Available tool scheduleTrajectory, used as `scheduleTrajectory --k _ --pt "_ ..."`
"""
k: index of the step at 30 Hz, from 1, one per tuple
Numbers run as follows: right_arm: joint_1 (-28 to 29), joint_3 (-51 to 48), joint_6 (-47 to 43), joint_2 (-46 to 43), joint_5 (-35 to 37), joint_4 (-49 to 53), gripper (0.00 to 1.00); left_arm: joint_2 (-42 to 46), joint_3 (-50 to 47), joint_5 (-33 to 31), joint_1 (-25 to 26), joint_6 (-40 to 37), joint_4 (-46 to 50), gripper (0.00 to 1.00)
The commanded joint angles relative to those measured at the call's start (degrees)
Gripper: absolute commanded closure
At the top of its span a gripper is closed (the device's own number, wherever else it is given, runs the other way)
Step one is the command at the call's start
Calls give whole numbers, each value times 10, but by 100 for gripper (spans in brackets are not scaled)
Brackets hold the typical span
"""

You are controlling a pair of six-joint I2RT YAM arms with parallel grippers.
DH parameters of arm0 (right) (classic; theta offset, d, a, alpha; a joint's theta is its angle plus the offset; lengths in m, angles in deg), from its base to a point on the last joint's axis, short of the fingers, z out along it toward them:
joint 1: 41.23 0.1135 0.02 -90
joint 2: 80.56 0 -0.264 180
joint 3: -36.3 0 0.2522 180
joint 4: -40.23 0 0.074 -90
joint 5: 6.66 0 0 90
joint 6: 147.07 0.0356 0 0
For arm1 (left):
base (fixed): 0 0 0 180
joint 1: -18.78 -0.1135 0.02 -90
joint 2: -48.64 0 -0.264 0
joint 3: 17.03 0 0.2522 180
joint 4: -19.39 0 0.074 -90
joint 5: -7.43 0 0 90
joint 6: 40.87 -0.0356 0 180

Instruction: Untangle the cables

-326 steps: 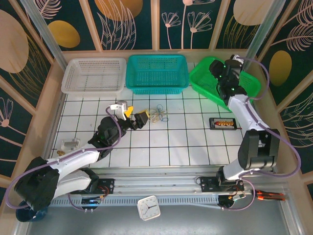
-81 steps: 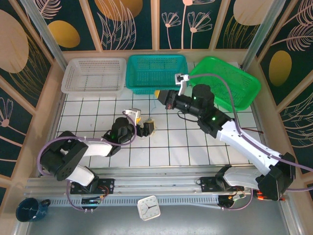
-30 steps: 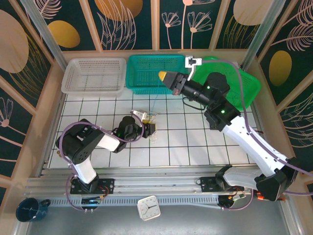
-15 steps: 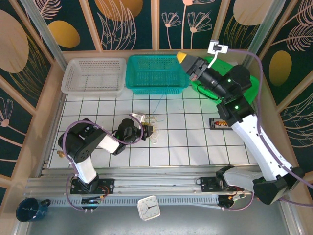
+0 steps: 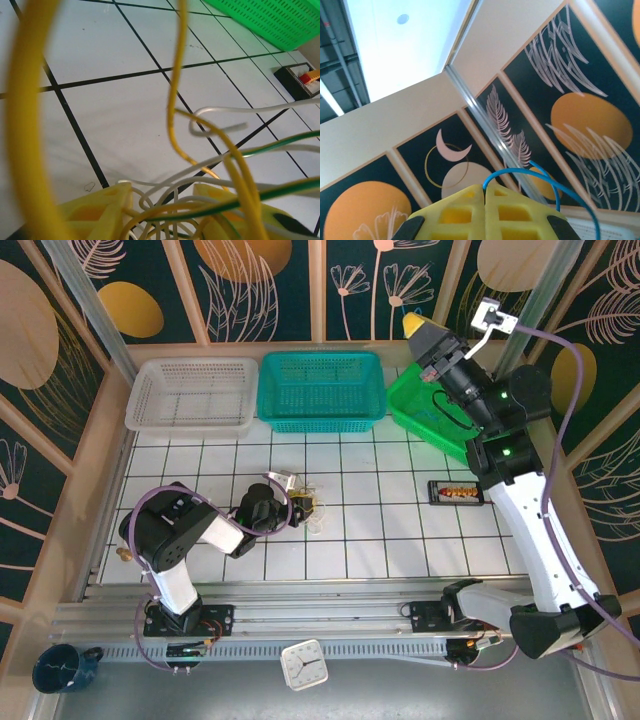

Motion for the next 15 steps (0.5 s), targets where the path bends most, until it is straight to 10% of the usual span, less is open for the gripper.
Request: scheduleTrajectory --k 1,9,15 --pt "-14 11 -23 -4 21 -17 100 25 -4 10 3 13 -10 52" --pt "-29 -47 -73 -2 81 -17 100 105 18 -1 3 37 76 1" --pt "-35 -86 -118 19 132 -42 100 161 37 -39 3 38 151 1"
